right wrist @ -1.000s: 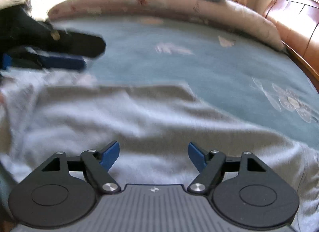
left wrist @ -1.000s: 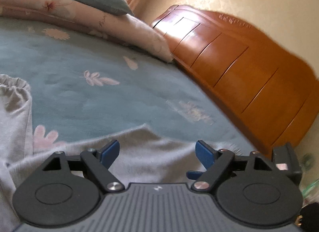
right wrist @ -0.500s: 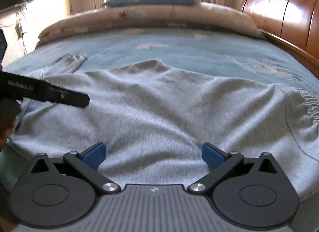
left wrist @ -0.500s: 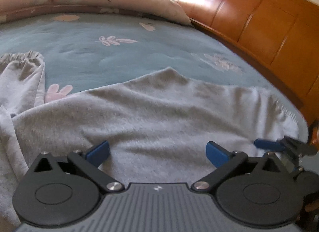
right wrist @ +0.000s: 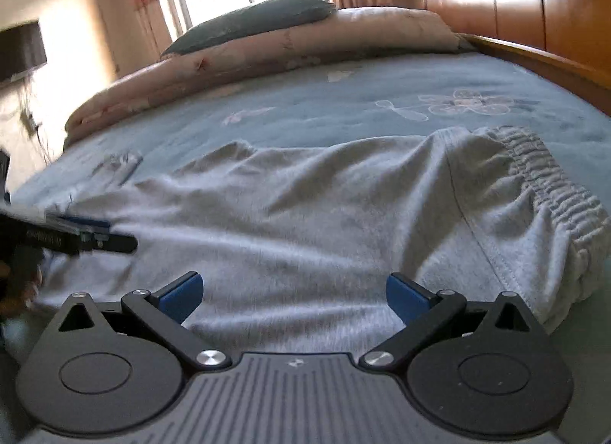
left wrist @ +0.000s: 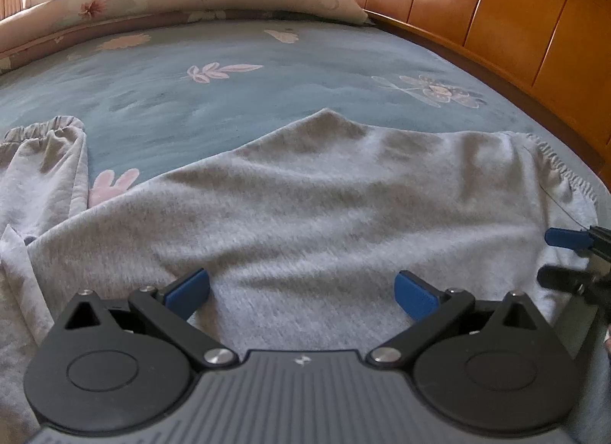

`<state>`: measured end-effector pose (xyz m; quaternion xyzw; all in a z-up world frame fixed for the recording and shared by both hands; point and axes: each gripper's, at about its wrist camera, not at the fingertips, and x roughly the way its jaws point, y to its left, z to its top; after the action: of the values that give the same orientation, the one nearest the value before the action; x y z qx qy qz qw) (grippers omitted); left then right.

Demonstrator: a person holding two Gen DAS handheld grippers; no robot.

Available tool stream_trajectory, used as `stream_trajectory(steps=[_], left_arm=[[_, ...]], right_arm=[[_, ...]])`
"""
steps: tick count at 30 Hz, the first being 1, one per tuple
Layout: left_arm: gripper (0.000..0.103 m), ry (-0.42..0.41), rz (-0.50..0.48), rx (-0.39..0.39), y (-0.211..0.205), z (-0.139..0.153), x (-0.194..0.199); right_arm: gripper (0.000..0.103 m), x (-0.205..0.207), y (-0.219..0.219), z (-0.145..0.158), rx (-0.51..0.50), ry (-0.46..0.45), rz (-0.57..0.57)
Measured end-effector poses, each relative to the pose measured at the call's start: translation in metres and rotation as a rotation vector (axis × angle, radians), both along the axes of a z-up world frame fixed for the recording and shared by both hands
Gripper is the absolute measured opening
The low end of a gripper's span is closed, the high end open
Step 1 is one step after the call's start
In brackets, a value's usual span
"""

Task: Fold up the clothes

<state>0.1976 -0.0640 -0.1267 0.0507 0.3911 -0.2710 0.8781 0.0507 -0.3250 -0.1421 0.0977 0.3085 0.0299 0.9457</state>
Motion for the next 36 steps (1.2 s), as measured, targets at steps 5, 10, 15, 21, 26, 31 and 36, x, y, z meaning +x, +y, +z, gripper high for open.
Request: stream_trajectory(steps=[5, 10, 15, 21, 26, 31, 36], left_arm=[[0.102, 0.014, 0.005, 0.065, -0.008, 0.005, -0.002], [0.102, 0.044, 0.030, -0.005, -0.014, 0.009, -0.013], [0.102, -0.003, 0.053, 0.018, -0.017, 0.000, -0.034], [0.102, 0.001, 0.027, 0.024, 0.000, 0.005, -0.052], [0.098, 0.008, 0.092, -0.070, 0.037, 0.038, -0.047], [0.071, -0.091, 0.179, -0.034, 0.071, 0.087, -0.013], [0.054, -0.051, 0.276, 0.127, 0.080, 0.101, 0.056]], right_arm=[[0.103, 0.000, 0.018, -0.008, -0.115, -0.014, 0.001], [0.103, -0.002, 0.011, -0.010, -0.084, -0.045, -0.015], [0.103, -0.002, 0.014, -0.011, -0.101, -0.052, -0.024], [0.103, 0.000, 0.016, -0.012, -0.119, -0.054, -0.031], [0.103, 0.001, 0.017, -0.013, -0.124, -0.063, -0.037], [0.103, 0.001, 0.018, -0.013, -0.128, -0.064, -0.041], [0.103, 0.004, 0.020, -0.013, -0.130, -0.062, -0.055]])
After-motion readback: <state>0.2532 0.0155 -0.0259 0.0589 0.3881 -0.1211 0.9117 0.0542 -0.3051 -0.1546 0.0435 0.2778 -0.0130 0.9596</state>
